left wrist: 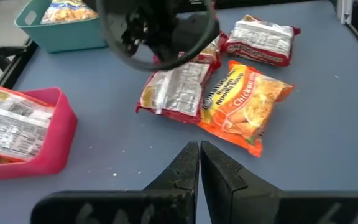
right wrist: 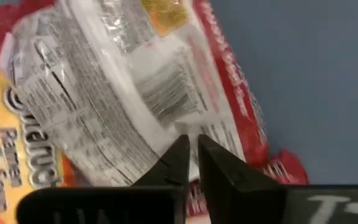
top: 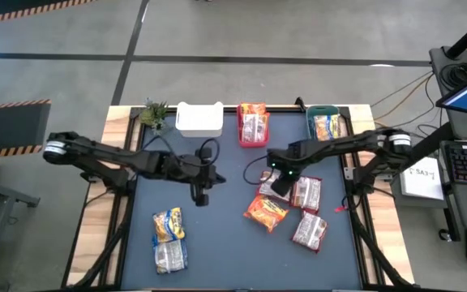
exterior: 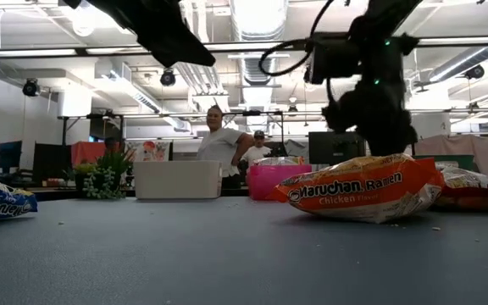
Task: Sort Maruchan noodles
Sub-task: Put the top left red noodle pack into the white bin
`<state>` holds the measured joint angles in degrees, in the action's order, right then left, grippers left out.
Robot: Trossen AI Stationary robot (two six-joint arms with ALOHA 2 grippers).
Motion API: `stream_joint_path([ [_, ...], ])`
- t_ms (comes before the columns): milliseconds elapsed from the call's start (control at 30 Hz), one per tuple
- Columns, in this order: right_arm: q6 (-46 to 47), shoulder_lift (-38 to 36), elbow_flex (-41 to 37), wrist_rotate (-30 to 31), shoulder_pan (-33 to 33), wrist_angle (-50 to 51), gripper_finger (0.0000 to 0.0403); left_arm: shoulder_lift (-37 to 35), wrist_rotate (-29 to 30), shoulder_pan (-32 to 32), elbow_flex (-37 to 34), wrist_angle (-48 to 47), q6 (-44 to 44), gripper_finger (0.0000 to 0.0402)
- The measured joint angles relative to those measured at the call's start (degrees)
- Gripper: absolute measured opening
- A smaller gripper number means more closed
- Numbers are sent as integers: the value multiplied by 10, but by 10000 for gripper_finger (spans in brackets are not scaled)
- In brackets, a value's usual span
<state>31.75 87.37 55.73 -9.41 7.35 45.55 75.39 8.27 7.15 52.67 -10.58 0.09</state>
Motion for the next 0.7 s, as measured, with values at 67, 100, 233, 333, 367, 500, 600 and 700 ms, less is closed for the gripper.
stream_joint_path([
  [67, -14, 15, 5, 0, -2, -43, 17, -2, 1, 7, 0, 1, -1, 0],
  [100, -22, 21, 8, 1, -3, -90, 14, -3, 1, 9, 0, 1, 2, 0],
  [233, -62, 28, 19, -5, -6, -291, 9, -3, 5, 11, 0, -1, 9, 0],
  [333, -98, 7, 38, -16, -6, -329, 9, -3, 29, 11, 0, -19, -7, 0],
  [367, -106, -4, 42, -17, -6, -317, 9, -3, 35, 11, -1, -27, -17, 0],
  [500, -121, -49, 39, -15, -6, -253, 9, -3, 40, 12, -21, -34, -69, 0],
  [600, -122, -73, 25, -9, -6, -206, 9, -1, 40, 12, -59, 10, -90, 0],
  [700, -103, -80, 0, -5, -7, -190, 9, 9, 39, 12, -114, 111, -96, 0],
])
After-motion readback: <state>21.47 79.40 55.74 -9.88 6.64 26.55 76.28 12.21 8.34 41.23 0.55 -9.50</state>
